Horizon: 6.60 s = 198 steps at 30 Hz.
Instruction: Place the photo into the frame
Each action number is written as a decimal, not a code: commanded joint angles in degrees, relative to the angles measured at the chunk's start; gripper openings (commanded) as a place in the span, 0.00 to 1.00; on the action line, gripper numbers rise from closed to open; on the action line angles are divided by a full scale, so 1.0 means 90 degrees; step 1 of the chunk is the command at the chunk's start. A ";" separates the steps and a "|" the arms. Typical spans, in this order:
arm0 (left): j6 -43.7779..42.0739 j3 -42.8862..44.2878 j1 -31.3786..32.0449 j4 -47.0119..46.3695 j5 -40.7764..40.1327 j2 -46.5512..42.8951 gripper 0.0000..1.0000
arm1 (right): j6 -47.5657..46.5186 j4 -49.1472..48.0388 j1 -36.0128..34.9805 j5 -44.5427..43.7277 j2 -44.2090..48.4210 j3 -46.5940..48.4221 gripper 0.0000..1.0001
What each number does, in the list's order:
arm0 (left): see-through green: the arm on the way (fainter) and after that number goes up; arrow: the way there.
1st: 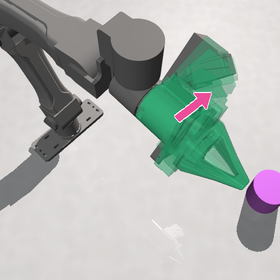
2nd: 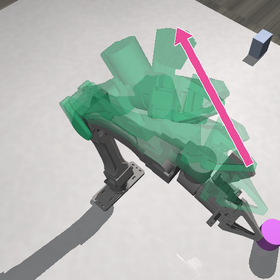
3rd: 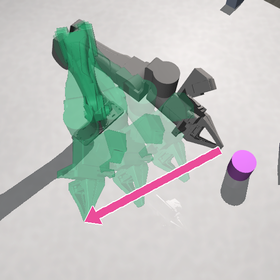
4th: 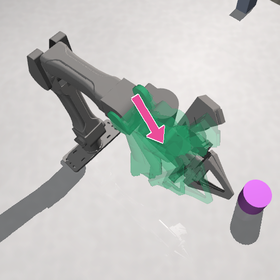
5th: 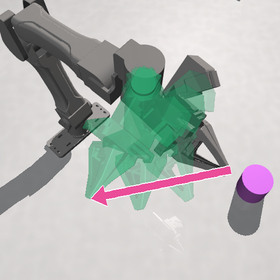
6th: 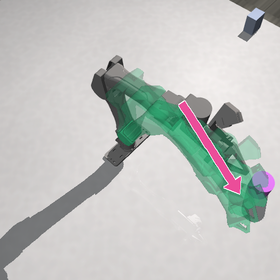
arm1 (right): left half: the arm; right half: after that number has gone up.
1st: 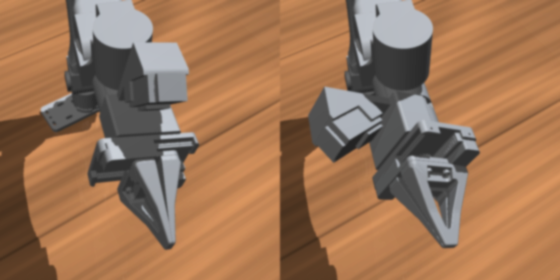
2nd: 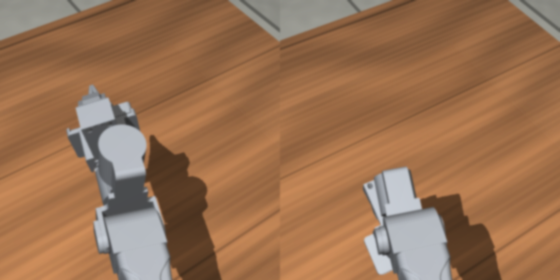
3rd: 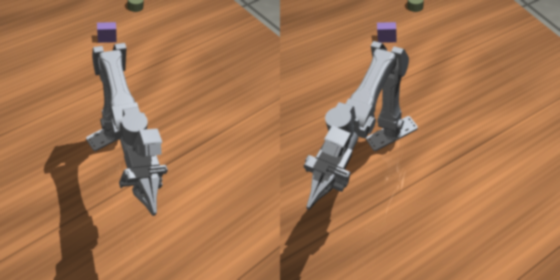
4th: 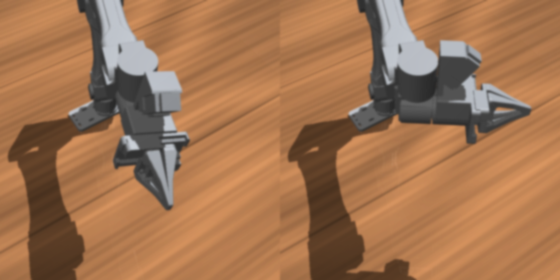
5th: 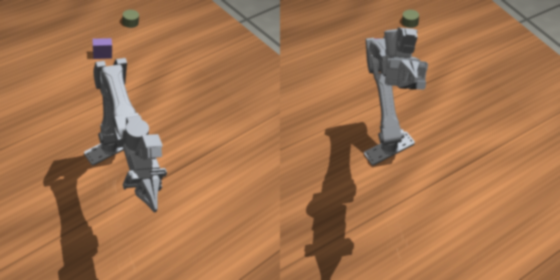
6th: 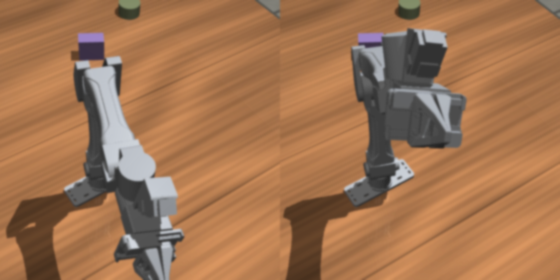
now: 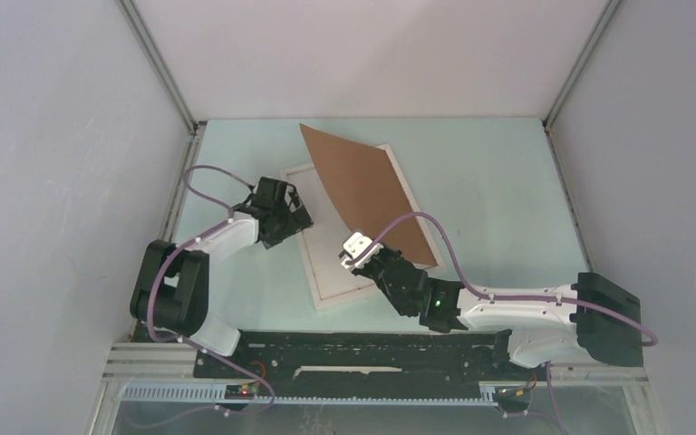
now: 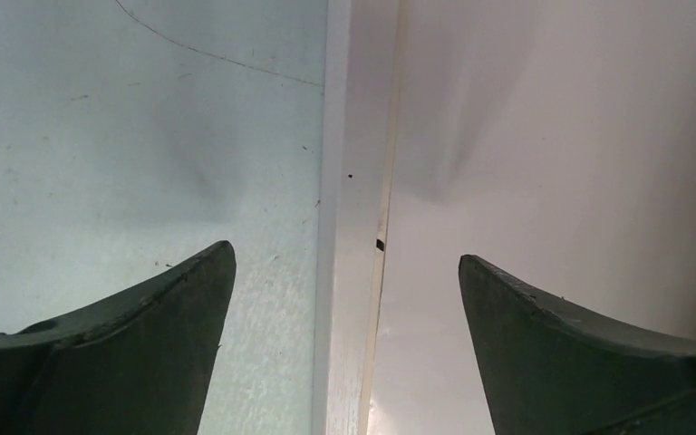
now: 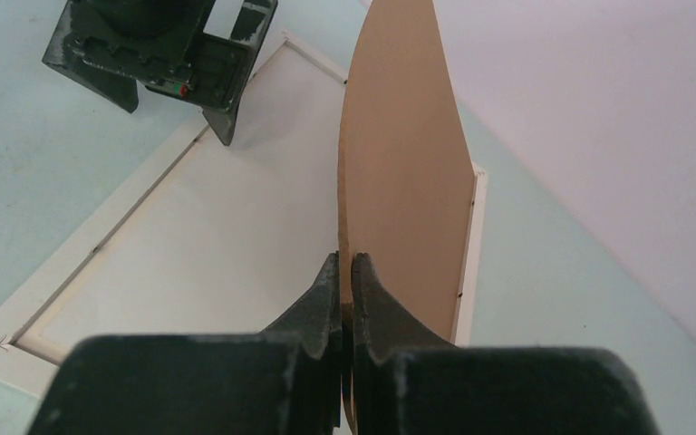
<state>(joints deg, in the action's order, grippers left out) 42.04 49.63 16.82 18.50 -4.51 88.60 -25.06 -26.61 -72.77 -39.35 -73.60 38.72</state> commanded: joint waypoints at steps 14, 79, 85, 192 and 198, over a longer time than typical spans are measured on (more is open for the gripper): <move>0.0470 -0.0232 0.0700 -0.0220 -0.1304 -0.0484 0.61 | 0.1524 0.0349 0.0020 0.0340 0.0031 -0.0143 0.00; 0.0612 -0.0016 0.1227 -0.0659 -0.2501 0.0255 0.36 | 0.1478 0.0475 -0.0026 0.0302 0.0043 -0.0143 0.00; 0.0645 -0.0090 0.1218 -0.0764 -0.2449 0.0314 0.43 | 0.1486 0.0493 -0.0020 0.0297 0.0024 -0.0150 0.00; -0.0592 -0.0818 0.1583 -0.1175 -0.2999 -0.1036 0.69 | 0.1915 0.0023 0.0378 0.1078 0.0346 -0.0630 0.00; -0.0673 -0.0534 0.1586 -0.1380 -0.3059 -0.0556 0.63 | 0.1916 0.0070 0.0376 0.1049 0.0336 -0.0630 0.00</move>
<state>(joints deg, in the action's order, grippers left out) 37.21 40.99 30.74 8.95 -30.87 82.28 -20.43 -29.39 -69.78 -34.22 -69.43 35.16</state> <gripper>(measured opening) 0.644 0.027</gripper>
